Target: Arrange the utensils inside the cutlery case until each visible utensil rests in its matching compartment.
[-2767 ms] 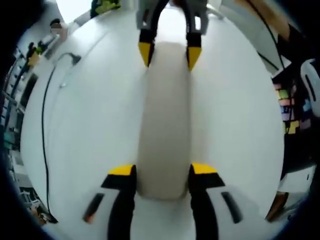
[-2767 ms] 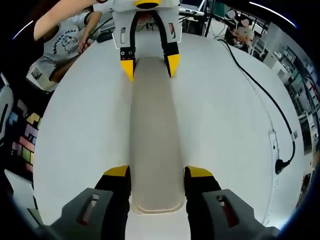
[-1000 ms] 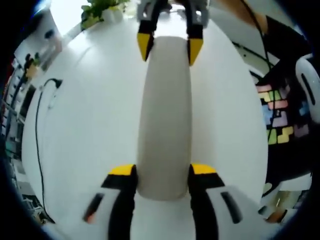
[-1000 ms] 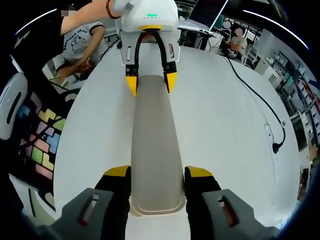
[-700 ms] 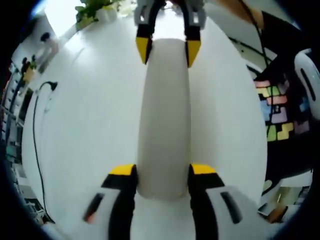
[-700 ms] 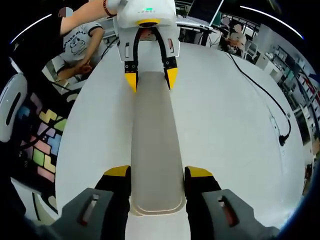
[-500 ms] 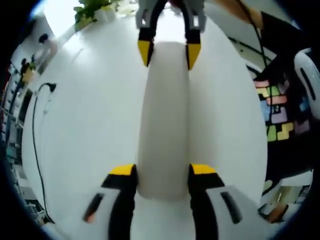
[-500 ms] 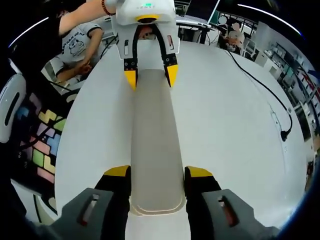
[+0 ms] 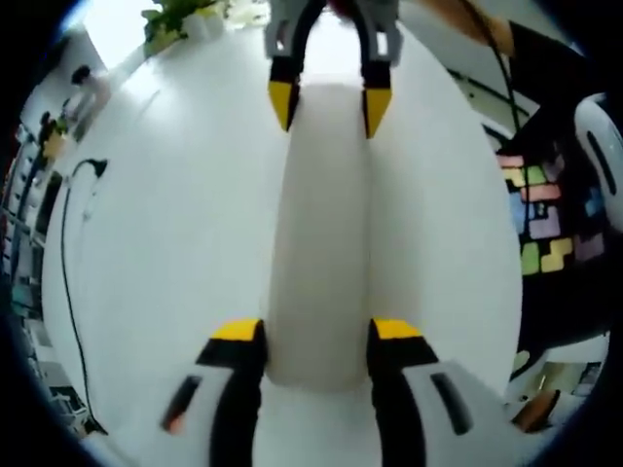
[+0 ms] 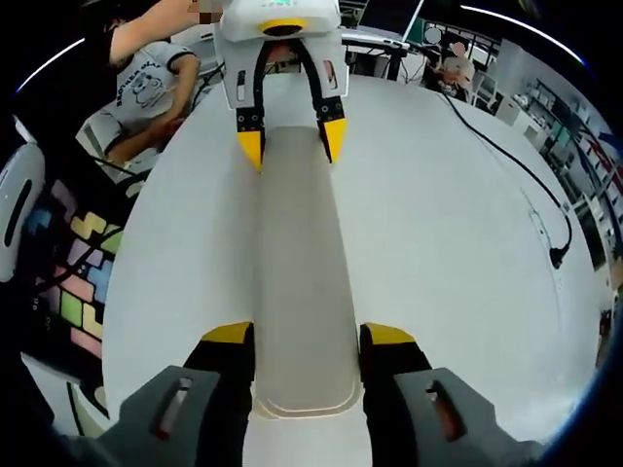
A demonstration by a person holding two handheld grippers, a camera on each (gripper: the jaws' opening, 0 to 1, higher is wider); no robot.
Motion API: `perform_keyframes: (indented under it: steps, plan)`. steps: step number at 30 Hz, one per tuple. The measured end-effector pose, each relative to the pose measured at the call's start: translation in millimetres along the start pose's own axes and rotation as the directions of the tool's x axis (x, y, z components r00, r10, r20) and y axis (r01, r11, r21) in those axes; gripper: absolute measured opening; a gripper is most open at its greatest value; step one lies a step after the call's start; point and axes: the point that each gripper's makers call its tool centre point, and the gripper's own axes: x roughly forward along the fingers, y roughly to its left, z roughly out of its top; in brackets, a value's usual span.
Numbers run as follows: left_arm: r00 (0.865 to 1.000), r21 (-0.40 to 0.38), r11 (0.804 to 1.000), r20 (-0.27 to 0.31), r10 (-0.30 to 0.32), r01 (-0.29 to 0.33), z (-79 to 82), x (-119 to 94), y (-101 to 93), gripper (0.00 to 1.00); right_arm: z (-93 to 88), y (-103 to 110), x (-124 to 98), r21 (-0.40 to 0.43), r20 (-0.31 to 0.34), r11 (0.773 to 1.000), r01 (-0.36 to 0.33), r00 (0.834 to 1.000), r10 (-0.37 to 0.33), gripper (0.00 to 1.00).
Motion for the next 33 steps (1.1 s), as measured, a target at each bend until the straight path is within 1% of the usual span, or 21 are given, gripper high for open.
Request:
perform_keyframes:
  steps: [2, 5, 10, 13, 14, 15, 17, 18, 19, 21, 23, 24, 26, 27, 29, 30, 31, 32, 33]
  plan:
    - [1.000, -0.017, 1.000, 0.006, -0.013, 0.013, -2.0, 0, -0.9, 0.45, 0.0, 3, 1, 0.014, -0.004, 1.000, 0.001, 1.000, -0.001, 0.44]
    - [1.000, -0.021, 1.000, 0.013, -0.018, 0.018, -3.1, 0, -4.0, 0.45, -0.5, 7, 1, 0.015, -0.001, 1.000, 0.000, 1.000, 0.000, 0.44]
    - [1.000, -0.020, 1.000, 0.021, -0.014, 0.015, -3.5, 1, -9.4, 0.45, -0.6, 4, 4, 0.022, -0.002, 1.000, -0.003, 1.000, 0.003, 0.46]
    - [0.999, -0.022, 1.000, 0.040, -0.017, 0.018, -2.2, 2, -14.9, 0.46, 0.4, 4, 1, 0.036, 0.008, 0.999, 0.003, 1.000, -0.003, 0.46]
    - [0.999, -0.035, 0.999, 0.047, -0.019, 0.020, -2.1, 3, -15.8, 0.46, 2.5, 3, -3, 0.039, 0.030, 0.999, 0.013, 0.999, -0.015, 0.45]
    - [0.998, -0.053, 0.998, 0.056, -0.019, 0.022, -3.2, 1, -9.8, 0.46, 2.9, 4, -5, 0.037, 0.038, 0.999, 0.016, 0.999, -0.018, 0.44]
    - [0.998, -0.041, 0.999, 0.055, -0.014, 0.016, -3.7, 1, -11.0, 0.46, 3.0, 2, -16, 0.054, 0.051, 0.998, 0.032, 0.998, -0.035, 0.44]
    - [0.999, -0.014, 1.000, 0.052, -0.016, 0.017, -3.9, 0, -12.0, 0.45, 3.5, -1, -21, 0.060, 0.060, 0.997, 0.049, 0.997, -0.052, 0.44]
    - [0.998, -0.003, 1.000, 0.063, -0.020, 0.020, -3.3, -3, -9.5, 0.45, 7.3, -3, -26, 0.059, 0.085, 0.996, 0.067, 0.994, -0.072, 0.45]
    - [0.997, -0.024, 1.000, 0.080, -0.009, 0.011, -0.8, -8, -3.1, 0.47, 12.6, -8, -39, 0.086, 0.129, 0.992, 0.089, 0.987, -0.099, 0.45]
    - [0.996, -0.016, 1.000, 0.088, -0.008, 0.009, -1.6, -15, 0.9, 0.47, 14.9, -12, -50, 0.099, 0.151, 0.990, 0.103, 0.982, -0.117, 0.44]
    - [0.996, -0.013, 1.000, 0.088, -0.004, 0.005, -1.7, -18, 1.2, 0.47, 17.8, -16, -57, 0.119, 0.176, 0.984, 0.130, 0.973, -0.150, 0.44]
    - [0.996, -0.015, 1.000, 0.088, 0.007, -0.005, -2.8, -23, 2.2, 0.47, 19.2, -20, -68, 0.160, 0.205, 0.973, 0.165, 0.959, -0.197, 0.43]
    - [0.995, -0.019, 1.000, 0.101, 0.016, -0.015, -2.5, -28, 3.1, 0.47, 19.7, -21, -72, 0.172, 0.219, 0.969, 0.179, 0.952, -0.215, 0.43]
    - [0.991, -0.035, 0.999, 0.129, 0.038, -0.034, -1.0, -37, 4.9, 0.46, 20.5, -30, -84, 0.241, 0.260, 0.947, 0.211, 0.926, -0.272, 0.43]
    - [0.986, -0.060, 0.997, 0.158, 0.053, -0.044, 1.6, -41, 6.0, 0.45, 17.3, -39, -91, 0.296, 0.270, 0.924, 0.242, 0.907, -0.324, 0.42]
    - [0.971, -0.126, 0.991, 0.229, 0.064, -0.035, 8.7, -48, 6.6, 0.43, 14.3, -42, -95, 0.313, 0.274, 0.912, 0.267, 0.893, -0.356, 0.42]
    - [0.960, -0.200, 0.980, 0.271, 0.072, -0.017, 12.1, -52, 7.1, 0.41, 12.3, -41, -99, 0.326, 0.299, 0.900, 0.290, 0.872, -0.388, 0.43]
    - [0.947, -0.251, 0.968, 0.314, 0.069, 0.013, 15.7, -57, 6.7, 0.38, 11.6, -40, -102, 0.359, 0.323, 0.887, 0.290, 0.853, -0.410, 0.44]
